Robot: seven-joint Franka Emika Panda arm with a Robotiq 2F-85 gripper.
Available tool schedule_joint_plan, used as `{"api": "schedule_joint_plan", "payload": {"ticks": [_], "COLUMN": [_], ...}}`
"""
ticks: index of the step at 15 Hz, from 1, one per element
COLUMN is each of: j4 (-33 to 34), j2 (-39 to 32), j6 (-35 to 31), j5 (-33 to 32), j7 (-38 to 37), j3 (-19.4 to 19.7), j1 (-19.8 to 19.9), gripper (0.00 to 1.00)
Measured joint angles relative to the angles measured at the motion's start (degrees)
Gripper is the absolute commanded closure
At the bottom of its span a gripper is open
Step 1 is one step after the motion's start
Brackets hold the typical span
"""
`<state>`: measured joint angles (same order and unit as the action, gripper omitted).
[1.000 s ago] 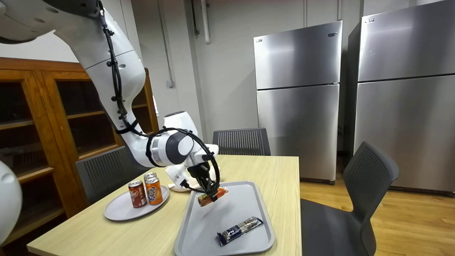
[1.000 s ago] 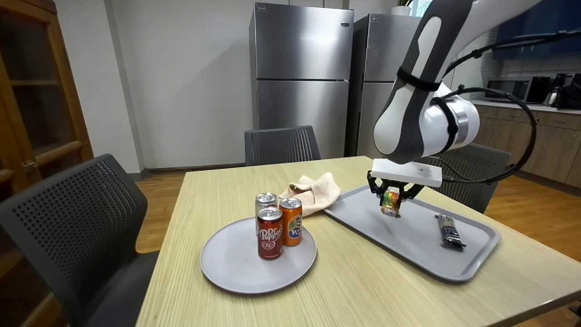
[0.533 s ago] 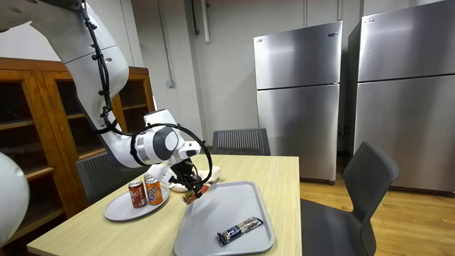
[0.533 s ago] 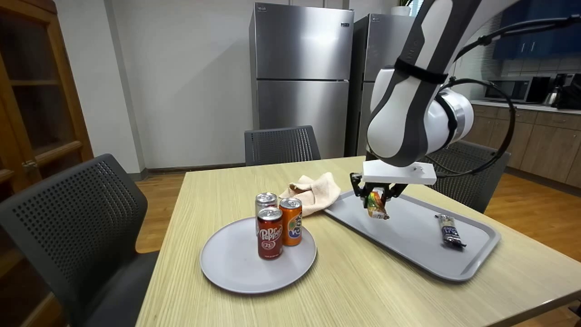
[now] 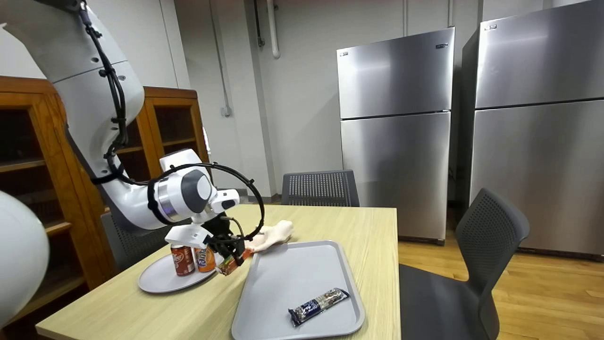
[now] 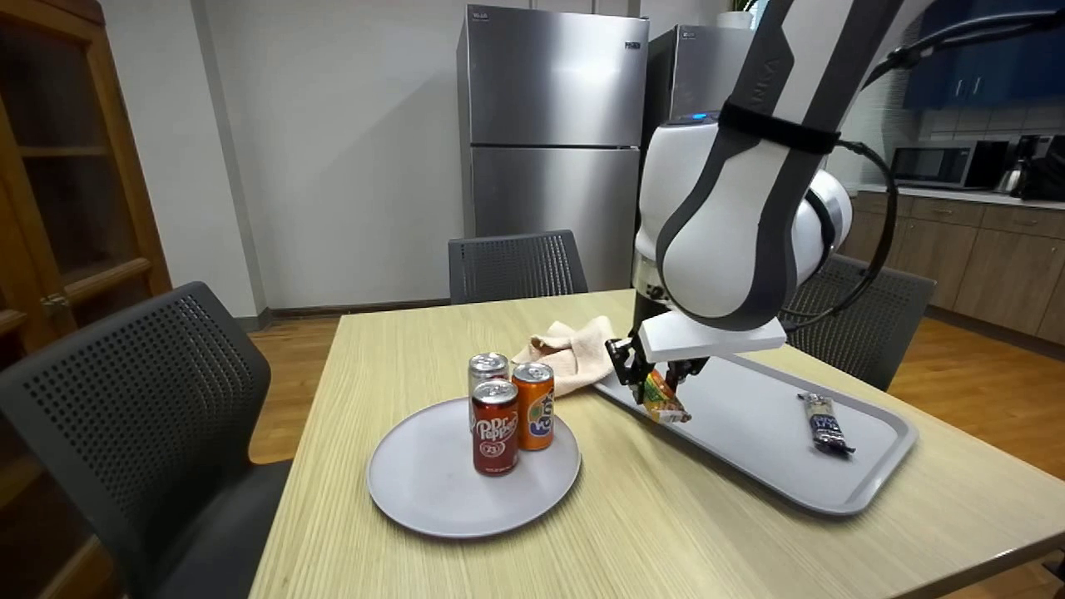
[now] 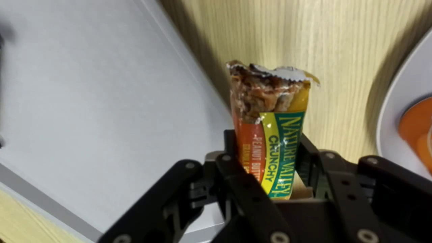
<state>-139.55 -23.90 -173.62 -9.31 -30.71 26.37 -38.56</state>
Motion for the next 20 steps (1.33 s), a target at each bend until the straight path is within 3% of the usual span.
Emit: {"api": "schedule_joint_plan", "payload": {"ticks": [8,18,19,20], "j4": [-1.09,-1.23,-1.23,-1.23], "j2": [-0.41,-4.12,-4.46,-4.79], "j6": [0.23,1.39,1.41,1.42], "j5": [-0.3,0.08,0.18,0.29], "j7": [-0.01,-0.14,-0.14,-0.14], "j3": [0.43,1.65,1.73,1.8], "j1": [-8.81,-12.66,-12.73,-12.79], "gripper": [0.82,0.82,0.32,0.31]}}
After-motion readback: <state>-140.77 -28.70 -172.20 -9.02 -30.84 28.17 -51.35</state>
